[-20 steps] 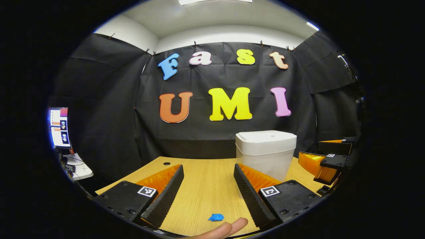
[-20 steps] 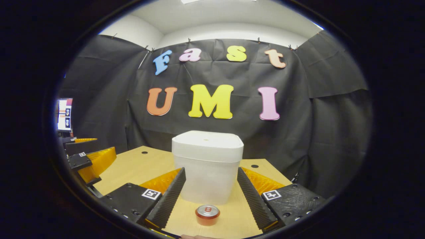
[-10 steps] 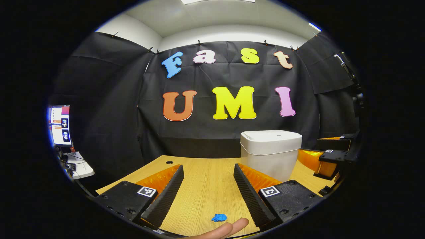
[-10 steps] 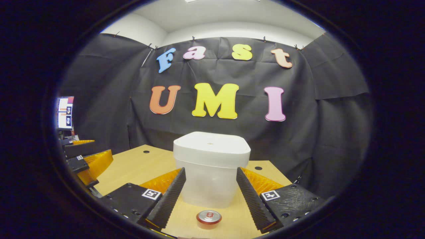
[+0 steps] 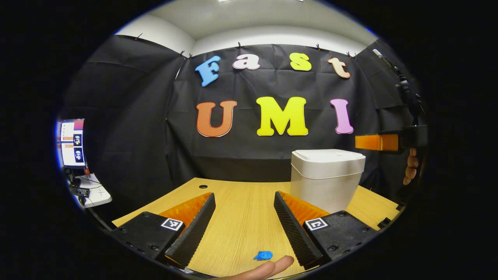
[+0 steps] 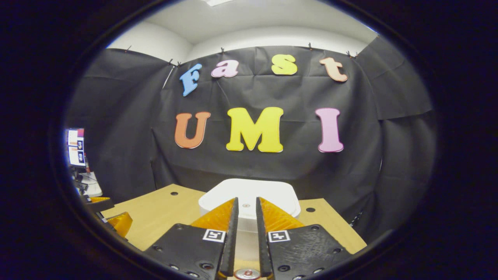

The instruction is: Press the lid of the desktop garbage bin to open it, pick up the crumpled paper on the desktop and throw it into the bin, then pick up the pop can on the desktop and drop it into the bin, and finally close the garbage bin lid.

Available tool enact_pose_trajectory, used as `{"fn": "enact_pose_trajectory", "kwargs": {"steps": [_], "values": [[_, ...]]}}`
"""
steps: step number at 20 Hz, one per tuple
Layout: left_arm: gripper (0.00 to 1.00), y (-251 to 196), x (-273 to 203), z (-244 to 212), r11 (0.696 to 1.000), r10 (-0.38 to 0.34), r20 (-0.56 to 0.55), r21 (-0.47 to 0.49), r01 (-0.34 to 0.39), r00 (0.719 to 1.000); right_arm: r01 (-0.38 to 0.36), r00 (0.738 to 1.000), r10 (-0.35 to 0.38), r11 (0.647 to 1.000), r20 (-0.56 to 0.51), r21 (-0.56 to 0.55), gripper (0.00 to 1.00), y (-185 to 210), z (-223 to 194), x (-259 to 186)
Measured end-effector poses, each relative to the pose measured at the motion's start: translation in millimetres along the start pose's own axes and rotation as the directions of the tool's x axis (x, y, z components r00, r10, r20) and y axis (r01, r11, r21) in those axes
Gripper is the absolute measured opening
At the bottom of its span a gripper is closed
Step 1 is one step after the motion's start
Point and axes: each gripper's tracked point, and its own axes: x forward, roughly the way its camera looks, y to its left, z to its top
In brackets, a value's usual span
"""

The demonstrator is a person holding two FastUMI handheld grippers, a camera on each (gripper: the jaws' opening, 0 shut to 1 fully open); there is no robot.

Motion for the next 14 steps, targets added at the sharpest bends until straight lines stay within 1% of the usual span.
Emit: {"fn": "enact_pose_trajectory", "kwargs": {"steps": [1,2,4,5,6,7,8,12,14], "values": [[0.98,4,0,1,1.000,0.011,0.003,0.002,-0.011,1.000,0.011,1.000,-0.011,1.000,-0.004,-0.004,0.24,-3,0,10],[0.98,6,0,2,1.000,0.018,0.006,0.004,-0.018,1.000,0.019,0.999,-0.019,1.000,-0.028,-0.010,0.09,-4,-5,11],[0.98,7,1,2,1.000,0.021,0.008,0.014,-0.021,1.000,0.024,0.996,-0.026,1.000,-0.081,-0.016,0.00,-4,-13,23],[0.98,7,1,3,1.000,0.020,0.011,0.018,-0.020,1.000,0.017,0.996,-0.018,1.000,-0.091,-0.011,0.00,-2,-15,26],[0.98,7,1,3,1.000,0.014,0.010,0.020,-0.014,1.000,0.026,0.995,-0.027,1.000,-0.095,-0.015,0.00,-3,-14,31],[0.98,2,1,1,1.000,-0.006,0.000,0.010,0.006,1.000,0.063,0.993,-0.066,0.997,-0.101,-0.034,0.00,-10,-13,35],[0.97,-1,0,0,1.000,-0.023,0.000,-0.007,0.023,1.000,0.082,0.990,-0.086,0.996,-0.110,-0.044,0.00,-15,-14,41],[0.98,3,-4,5,0.999,-0.033,0.016,-0.018,0.033,0.999,0.084,0.977,-0.086,0.996,-0.193,-0.018,0.00,-9,-30,60],[0.97,5,-2,5,0.999,-0.029,0.016,-0.018,0.030,0.999,0.093,0.976,-0.097,0.995,-0.194,-0.031,0.00,-10,-29,61]]}}
